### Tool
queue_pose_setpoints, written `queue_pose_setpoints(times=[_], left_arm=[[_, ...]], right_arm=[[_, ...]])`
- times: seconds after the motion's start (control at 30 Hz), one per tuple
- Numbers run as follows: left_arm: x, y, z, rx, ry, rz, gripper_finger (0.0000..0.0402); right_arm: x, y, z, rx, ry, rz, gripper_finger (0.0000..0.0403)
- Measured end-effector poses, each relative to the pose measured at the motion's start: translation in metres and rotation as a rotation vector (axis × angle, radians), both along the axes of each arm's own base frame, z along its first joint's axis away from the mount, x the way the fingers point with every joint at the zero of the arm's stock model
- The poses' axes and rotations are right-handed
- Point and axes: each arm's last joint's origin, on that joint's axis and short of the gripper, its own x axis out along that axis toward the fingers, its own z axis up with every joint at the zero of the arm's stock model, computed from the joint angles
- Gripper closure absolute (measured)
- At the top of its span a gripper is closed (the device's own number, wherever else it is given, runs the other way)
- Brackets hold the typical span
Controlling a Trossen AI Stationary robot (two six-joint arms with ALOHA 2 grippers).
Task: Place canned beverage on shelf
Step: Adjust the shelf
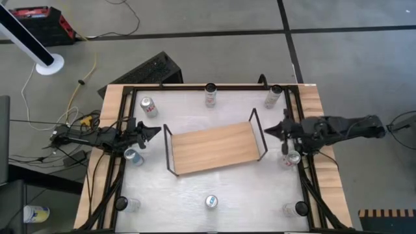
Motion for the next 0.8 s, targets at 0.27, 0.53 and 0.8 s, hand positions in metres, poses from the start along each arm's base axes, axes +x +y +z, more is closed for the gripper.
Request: queue_pose_setpoints(times=[0.27,0.53,0.8], left_arm=[[0.000,0.000,-0.001,0.006,0.007,-0.001,0.0397],[0.000,0.000,0.000,0.023,0.014,0.001,0.0397],[0.000,0.000,-0.001,0.033,0.019,-0.012,0.0397]], right_arm=[[0.001,0.003,0.020,0.228,0.213,-0.058,0.0376],[0.031,0.008,0.003,0.331,0.549,-0.209,0.0380],[0.063,0.032,0.008,0.318,0.673,-0.129,0.0384]])
